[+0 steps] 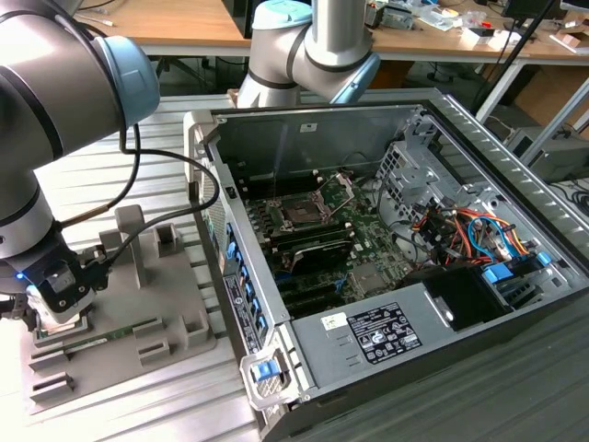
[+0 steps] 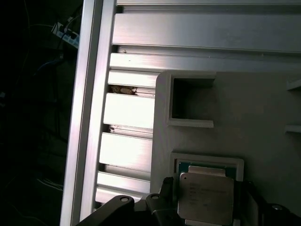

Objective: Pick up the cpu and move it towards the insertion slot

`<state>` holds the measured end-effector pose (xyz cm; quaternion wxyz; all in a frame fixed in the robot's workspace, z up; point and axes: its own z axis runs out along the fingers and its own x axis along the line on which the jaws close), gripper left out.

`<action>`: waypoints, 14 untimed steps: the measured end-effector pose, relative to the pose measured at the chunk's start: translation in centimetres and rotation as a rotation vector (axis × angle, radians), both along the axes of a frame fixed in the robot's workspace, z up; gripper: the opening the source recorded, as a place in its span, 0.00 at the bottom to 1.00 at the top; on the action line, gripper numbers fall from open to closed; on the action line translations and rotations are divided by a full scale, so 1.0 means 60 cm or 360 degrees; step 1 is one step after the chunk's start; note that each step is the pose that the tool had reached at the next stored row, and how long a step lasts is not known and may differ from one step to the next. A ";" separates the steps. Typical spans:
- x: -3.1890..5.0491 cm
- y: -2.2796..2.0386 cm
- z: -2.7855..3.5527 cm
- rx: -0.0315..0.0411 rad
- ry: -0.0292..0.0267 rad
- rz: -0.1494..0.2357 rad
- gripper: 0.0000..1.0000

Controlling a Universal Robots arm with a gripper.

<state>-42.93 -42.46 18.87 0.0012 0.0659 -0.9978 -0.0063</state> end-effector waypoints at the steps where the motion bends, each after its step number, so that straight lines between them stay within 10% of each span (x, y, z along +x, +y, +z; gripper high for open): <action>1: 0.000 0.0000 0.000 0.0000 0.00000 0.0000 0.66; 14: 0.000 0.0000 0.000 0.0000 0.00000 0.0000 0.55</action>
